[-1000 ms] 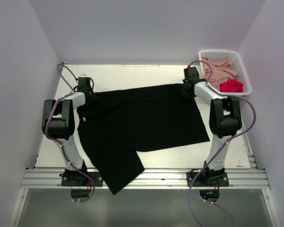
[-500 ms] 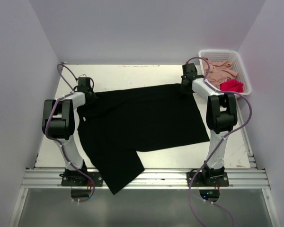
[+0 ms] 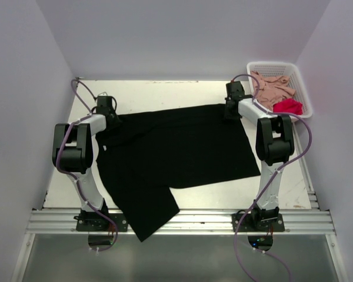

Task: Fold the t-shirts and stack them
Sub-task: Fold the flattened tshirt in 1/3 of the way

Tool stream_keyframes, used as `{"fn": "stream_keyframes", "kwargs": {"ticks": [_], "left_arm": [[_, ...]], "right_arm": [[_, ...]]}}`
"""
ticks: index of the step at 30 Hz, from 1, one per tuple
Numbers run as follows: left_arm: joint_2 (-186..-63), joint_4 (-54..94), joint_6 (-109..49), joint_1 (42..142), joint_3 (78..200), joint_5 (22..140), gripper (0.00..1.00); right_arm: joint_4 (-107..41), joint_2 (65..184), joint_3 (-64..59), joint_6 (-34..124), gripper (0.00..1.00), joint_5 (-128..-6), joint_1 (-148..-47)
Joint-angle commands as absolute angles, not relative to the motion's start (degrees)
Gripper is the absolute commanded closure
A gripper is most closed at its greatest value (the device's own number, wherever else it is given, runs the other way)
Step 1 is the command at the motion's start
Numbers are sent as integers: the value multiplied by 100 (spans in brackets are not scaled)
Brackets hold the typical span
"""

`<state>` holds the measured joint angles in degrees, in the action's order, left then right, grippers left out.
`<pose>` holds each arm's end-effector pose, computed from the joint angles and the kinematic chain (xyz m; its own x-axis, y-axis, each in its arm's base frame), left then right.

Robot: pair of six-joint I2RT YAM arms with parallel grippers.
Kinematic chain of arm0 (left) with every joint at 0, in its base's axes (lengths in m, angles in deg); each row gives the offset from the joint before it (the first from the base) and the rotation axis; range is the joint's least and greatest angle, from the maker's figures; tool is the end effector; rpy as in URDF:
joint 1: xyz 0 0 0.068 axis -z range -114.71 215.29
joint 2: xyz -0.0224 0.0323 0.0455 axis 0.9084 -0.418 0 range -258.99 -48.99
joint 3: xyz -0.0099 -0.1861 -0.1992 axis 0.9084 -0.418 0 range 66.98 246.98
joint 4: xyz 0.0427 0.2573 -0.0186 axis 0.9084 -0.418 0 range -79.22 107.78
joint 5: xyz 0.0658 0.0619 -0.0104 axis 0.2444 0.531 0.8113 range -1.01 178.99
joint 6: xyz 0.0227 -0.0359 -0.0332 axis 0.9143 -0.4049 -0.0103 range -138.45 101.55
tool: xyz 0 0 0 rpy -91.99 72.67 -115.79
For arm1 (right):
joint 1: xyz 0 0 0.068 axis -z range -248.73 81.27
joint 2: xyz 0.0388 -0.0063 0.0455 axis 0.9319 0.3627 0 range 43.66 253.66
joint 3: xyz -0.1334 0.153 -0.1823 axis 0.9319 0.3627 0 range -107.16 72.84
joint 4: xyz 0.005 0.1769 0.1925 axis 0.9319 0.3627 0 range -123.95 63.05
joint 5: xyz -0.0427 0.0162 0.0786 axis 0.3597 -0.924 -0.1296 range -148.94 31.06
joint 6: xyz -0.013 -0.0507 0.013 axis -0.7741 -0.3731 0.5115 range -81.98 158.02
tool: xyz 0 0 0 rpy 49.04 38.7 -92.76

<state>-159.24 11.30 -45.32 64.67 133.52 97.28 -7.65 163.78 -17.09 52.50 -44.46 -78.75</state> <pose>0.3998 0.0094 0.1513 -0.6386 -0.4542 -0.6212 -0.4390 0.8780 -0.1906 0.4489 0.0702 0.1801 -0.8030 0.1041 -0.5868 0.1740 0.9827 -0.0638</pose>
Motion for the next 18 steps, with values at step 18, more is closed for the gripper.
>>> {"fn": "stream_keyframes", "kwargs": {"ticks": [18], "left_arm": [[-15876, 943, -4473, 6432, 13360, 9865, 100]], "right_arm": [[-1005, 16171, -1496, 5885, 100, -6062, -7462]]}}
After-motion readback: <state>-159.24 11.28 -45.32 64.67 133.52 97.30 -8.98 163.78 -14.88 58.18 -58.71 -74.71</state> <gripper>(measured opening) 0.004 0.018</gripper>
